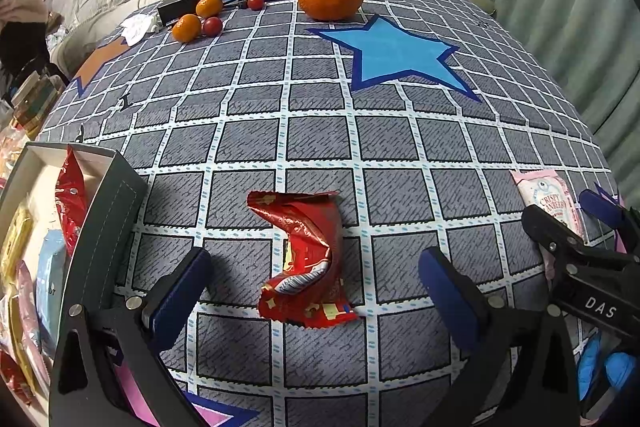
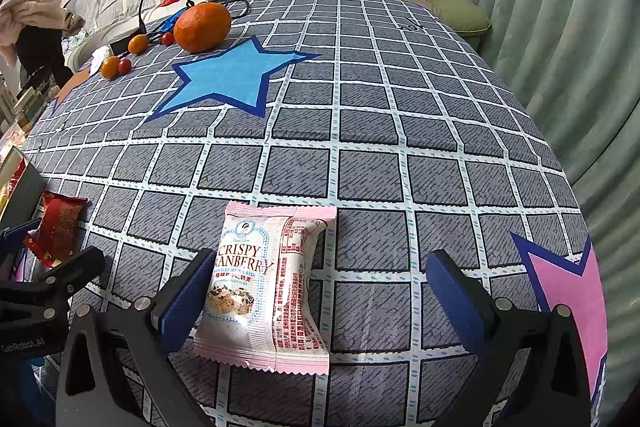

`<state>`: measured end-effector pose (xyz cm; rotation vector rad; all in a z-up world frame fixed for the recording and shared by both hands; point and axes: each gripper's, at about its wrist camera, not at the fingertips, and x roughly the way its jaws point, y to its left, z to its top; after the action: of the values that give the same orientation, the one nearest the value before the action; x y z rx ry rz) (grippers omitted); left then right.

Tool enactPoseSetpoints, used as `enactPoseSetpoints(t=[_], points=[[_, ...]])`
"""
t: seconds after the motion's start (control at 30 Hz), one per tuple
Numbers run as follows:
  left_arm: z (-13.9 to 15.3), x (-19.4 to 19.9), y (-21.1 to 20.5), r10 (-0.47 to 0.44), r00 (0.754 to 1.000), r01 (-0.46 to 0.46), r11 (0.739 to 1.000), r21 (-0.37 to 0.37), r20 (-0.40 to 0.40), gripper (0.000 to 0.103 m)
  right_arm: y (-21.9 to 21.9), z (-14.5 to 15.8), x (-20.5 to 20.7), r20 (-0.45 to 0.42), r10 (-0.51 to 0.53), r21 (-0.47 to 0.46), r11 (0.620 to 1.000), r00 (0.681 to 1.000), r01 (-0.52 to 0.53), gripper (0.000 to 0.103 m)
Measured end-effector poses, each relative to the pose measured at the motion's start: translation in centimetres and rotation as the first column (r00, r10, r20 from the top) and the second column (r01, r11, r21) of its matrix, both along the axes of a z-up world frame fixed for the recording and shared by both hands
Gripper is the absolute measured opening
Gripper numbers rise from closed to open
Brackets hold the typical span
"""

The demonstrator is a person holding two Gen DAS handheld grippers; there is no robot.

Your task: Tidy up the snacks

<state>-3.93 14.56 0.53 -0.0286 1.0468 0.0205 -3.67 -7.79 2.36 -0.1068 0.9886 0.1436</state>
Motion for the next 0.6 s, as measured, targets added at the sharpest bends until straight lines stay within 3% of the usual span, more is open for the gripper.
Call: enactPoseSetpoints(t=[0.6], points=[[-0.1, 1.3, -0.1, -0.022, 0.999, 0.022, 1.000, 0.001, -0.035, 0.103, 0.0, 0.0, 0.0, 0.000, 0.000, 0.000, 1.000, 1.000, 0.000, 0.103]])
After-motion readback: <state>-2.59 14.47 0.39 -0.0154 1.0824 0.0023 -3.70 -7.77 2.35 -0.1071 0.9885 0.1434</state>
